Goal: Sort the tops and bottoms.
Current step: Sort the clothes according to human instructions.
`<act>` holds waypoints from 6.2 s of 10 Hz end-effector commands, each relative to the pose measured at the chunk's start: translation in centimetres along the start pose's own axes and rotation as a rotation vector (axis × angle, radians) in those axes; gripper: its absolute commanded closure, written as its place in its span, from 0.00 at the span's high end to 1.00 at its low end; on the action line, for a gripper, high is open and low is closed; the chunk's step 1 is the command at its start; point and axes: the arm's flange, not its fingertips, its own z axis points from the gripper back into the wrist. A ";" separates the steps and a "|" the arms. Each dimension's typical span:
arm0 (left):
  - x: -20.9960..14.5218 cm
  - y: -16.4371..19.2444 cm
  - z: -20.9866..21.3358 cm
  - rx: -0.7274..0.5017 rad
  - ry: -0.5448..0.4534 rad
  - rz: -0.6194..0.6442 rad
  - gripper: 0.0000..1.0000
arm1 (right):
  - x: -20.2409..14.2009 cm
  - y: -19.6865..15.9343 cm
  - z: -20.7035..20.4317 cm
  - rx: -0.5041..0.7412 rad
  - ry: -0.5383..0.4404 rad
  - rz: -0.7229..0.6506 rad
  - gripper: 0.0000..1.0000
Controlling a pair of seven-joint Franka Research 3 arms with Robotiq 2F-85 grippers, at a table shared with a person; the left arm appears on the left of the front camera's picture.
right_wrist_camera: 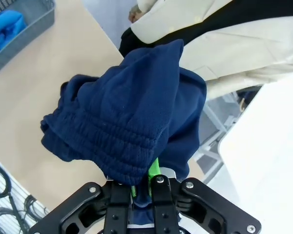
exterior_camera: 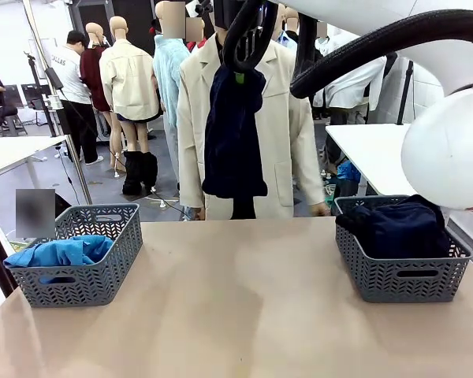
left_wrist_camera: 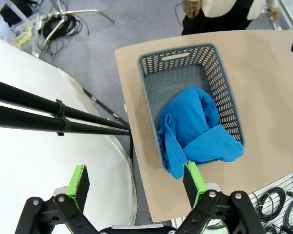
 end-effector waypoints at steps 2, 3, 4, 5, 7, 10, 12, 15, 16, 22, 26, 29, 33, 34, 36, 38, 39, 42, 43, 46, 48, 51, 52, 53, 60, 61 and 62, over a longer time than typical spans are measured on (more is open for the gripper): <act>0.2 0.0 0.2 -0.006 0.008 0.012 1.00 | -0.1 -0.2 0.6 -0.015 -0.020 -0.002 0.00; 0.2 0.0 0.2 -0.006 0.008 0.012 1.00 | -0.1 -0.2 0.6 -0.015 -0.020 -0.002 0.00; 0.2 0.0 0.2 -0.006 0.008 0.012 1.00 | -0.1 -0.2 0.6 -0.015 -0.020 -0.002 0.00; 0.2 0.0 0.2 -0.006 0.008 0.012 1.00 | -0.1 -0.2 0.6 -0.015 -0.020 -0.002 0.00; 0.2 0.0 0.2 -0.006 0.008 0.012 1.00 | -0.1 -0.2 0.6 -0.015 -0.020 -0.002 0.00; 0.2 0.0 0.2 -0.006 0.008 0.012 1.00 | -0.1 -0.2 0.6 -0.015 -0.020 -0.002 0.00; 0.2 0.0 0.2 -0.006 0.008 0.012 1.00 | -0.1 -0.2 0.6 -0.015 -0.020 -0.002 0.00; 0.2 0.0 0.2 -0.006 0.008 0.012 1.00 | -0.1 -0.2 0.6 -0.015 -0.020 -0.002 0.00; 0.2 0.0 0.2 -0.006 0.008 0.012 1.00 | -0.1 -0.2 0.6 -0.015 -0.020 -0.002 0.00; 0.2 0.0 0.2 -0.006 0.008 0.012 1.00 | -2.3 -4.1 4.0 -0.202 0.062 -0.003 0.00; 0.2 0.0 0.2 -0.006 0.008 0.012 1.00 | -9.7 -9.4 8.4 -0.500 0.111 -0.171 0.00; 0.2 0.0 0.2 -0.006 0.008 0.012 1.00 | -15.8 -14.5 10.4 -0.552 0.153 -0.343 0.00; 0.2 0.0 0.2 -0.006 0.008 0.012 1.00 | -23.6 -19.4 11.2 -0.601 0.192 -0.520 0.00; 0.2 0.0 0.2 -0.006 0.008 0.012 1.00 | -25.2 -19.9 11.3 -0.601 0.193 -0.540 0.00; 0.2 0.0 0.2 -0.006 0.008 0.012 1.00 | -26.9 -20.1 10.9 -0.585 0.211 -0.554 0.00; 0.2 0.0 0.2 -0.006 0.008 0.012 1.00 | -23.4 -23.0 13.0 -0.603 0.242 -0.536 0.00; 0.2 0.0 0.2 -0.006 0.008 0.012 1.00 | -23.4 -23.0 13.0 -0.603 0.242 -0.536 0.00; 0.2 0.0 0.2 -0.006 0.008 0.012 1.00 | -24.6 -22.5 11.7 -0.516 0.280 -0.530 0.00; 0.2 0.0 0.2 -0.006 0.008 0.012 1.00 | -25.8 -21.4 10.1 -0.399 0.328 -0.551 0.00; 0.2 0.0 0.2 -0.006 0.008 0.012 1.00 | -29.1 -17.7 6.5 -0.308 0.410 -0.554 0.00; 0.2 0.0 0.2 -0.006 0.008 0.012 1.00 | -31.8 -15.6 4.3 -0.242 0.442 -0.571 0.00; 0.2 0.0 0.2 -0.006 0.008 0.012 1.00 | -34.0 -14.3 -0.7 -0.036 0.300 -0.530 0.00; 0.2 0.0 0.2 -0.006 0.008 0.012 1.00 | -34.1 -13.9 -2.2 0.038 0.253 -0.551 0.00; 0.2 0.0 0.2 -0.006 0.008 0.012 1.00 | -34.1 -13.8 -4.4 0.103 0.262 -0.566 0.00; 0.2 0.0 0.2 -0.006 0.008 0.012 1.00 | -39.1 -10.1 -17.0 0.182 0.475 -0.592 0.00; 0.2 0.0 0.2 -0.006 0.008 0.012 1.00 | -39.9 -10.3 -18.0 0.221 0.483 -0.623 0.00; 0.2 0.0 0.2 -0.006 0.008 0.012 1.00 | -40.6 -10.3 -19.1 0.237 0.504 -0.648 0.00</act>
